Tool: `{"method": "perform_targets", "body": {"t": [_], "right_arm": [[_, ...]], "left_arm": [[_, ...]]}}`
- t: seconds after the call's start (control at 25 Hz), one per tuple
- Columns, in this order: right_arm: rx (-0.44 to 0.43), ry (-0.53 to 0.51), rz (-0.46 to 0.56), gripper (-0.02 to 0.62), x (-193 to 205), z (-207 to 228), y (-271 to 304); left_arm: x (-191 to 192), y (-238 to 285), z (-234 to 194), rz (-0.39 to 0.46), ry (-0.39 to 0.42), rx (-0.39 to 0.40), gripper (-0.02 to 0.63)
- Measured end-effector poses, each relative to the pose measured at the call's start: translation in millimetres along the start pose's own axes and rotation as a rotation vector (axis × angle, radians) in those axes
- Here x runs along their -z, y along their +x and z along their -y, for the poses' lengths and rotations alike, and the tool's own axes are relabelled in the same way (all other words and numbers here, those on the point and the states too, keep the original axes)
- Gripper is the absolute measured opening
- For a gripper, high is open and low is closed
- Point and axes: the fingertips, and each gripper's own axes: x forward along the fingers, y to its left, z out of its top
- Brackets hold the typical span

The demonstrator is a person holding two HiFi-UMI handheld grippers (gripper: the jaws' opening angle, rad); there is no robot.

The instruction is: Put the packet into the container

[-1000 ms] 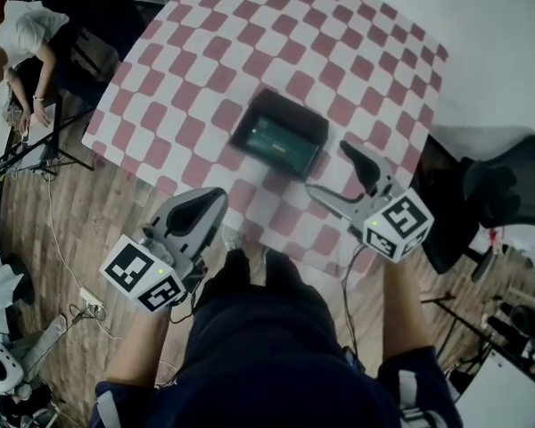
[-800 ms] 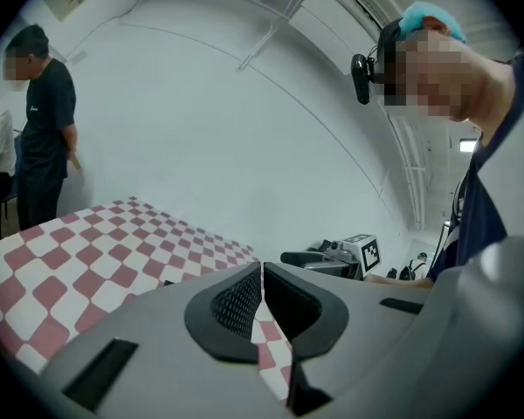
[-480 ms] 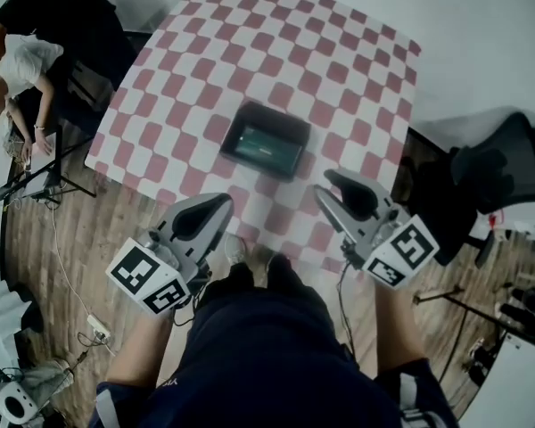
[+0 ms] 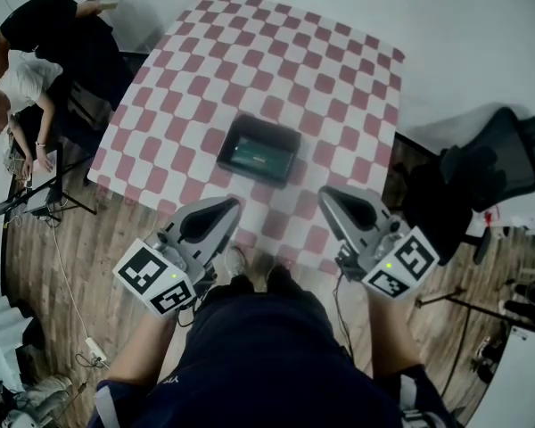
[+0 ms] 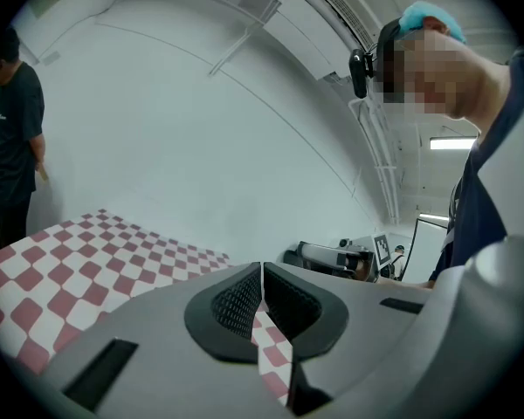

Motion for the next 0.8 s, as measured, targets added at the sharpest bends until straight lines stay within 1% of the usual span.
{"method": "perform_targets", "body": {"t": [0.12, 0.36, 0.52, 0.8], "right_arm": [[0.006, 0.023, 0.02, 0.017, -3, -2, -6], [0.027, 0.048, 0.026, 0.015, -5, 0, -12], [0.031, 0.044, 0.013, 0.015, -4, 1, -9], [0.041, 0.03, -0.033, 0.015, 3, 8, 3]], "left_arm": [[-2, -2, 1, 0.002, 0.002, 0.003, 0.032], [-7, 0, -3, 0.011, 0.013, 0.001, 0.032], [-10, 3, -4, 0.013, 0.029, -0.002, 0.032], [-11, 7, -11, 0.019, 0.024, -0.013, 0.032]]}}
